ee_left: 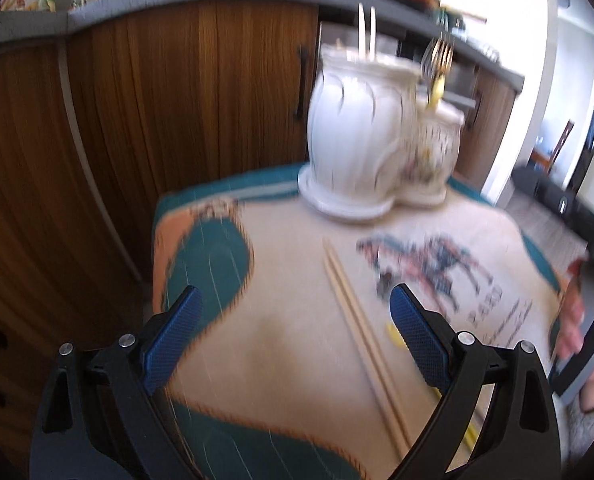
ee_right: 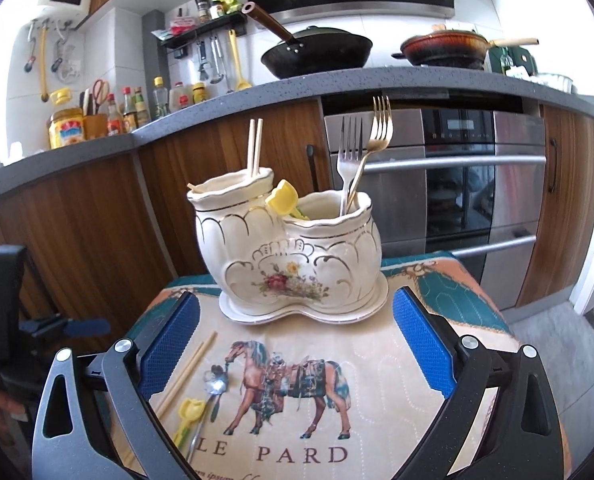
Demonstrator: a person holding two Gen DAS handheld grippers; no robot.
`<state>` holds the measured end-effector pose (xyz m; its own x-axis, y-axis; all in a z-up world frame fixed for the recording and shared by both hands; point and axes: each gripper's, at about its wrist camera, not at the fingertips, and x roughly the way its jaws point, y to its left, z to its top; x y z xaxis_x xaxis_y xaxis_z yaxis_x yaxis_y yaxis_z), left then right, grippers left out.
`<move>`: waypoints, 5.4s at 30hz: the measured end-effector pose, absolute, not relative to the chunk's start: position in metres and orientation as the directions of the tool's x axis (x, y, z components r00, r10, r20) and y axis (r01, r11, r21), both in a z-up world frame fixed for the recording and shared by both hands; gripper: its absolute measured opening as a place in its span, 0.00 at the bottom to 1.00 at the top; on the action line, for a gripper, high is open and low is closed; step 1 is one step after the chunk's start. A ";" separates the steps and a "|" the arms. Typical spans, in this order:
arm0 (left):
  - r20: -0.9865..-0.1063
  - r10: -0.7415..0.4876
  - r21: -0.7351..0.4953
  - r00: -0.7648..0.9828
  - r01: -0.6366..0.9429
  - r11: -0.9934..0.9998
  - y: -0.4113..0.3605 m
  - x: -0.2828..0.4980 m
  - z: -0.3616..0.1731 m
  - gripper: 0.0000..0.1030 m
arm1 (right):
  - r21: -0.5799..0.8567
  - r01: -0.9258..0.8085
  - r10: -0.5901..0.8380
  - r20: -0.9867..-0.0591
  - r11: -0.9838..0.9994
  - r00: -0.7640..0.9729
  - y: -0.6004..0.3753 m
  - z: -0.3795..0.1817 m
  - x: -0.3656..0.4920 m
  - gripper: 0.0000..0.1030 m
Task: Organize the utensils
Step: 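Open both tools to release the utensils and withdraw over the placemat, then grasp a chopstick with the left tool while the right tool grasps the flower-handled spoon, then lift the chopstick and spoon and lower them into the white holder pots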
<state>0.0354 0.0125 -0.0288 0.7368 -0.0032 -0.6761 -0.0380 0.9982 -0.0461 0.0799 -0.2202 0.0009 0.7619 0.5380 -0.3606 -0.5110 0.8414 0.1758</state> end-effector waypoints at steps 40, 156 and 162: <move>-0.790 0.033 0.035 0.613 -0.008 0.999 -0.003 0.042 -0.054 0.06 | 0.085 -0.555 0.521 -0.486 0.827 0.702 -0.199 -0.009 0.080 0.92; -0.212 -0.180 -0.070 0.960 0.169 0.983 0.000 0.123 0.059 0.15 | 0.180 -0.511 0.542 -0.276 0.841 0.794 -0.204 0.027 0.170 0.02; -0.189 -0.169 -0.046 0.967 0.164 0.985 -0.003 0.117 0.061 0.38 | 0.202 -0.511 0.550 -0.293 0.835 0.782 -0.206 0.023 0.175 0.02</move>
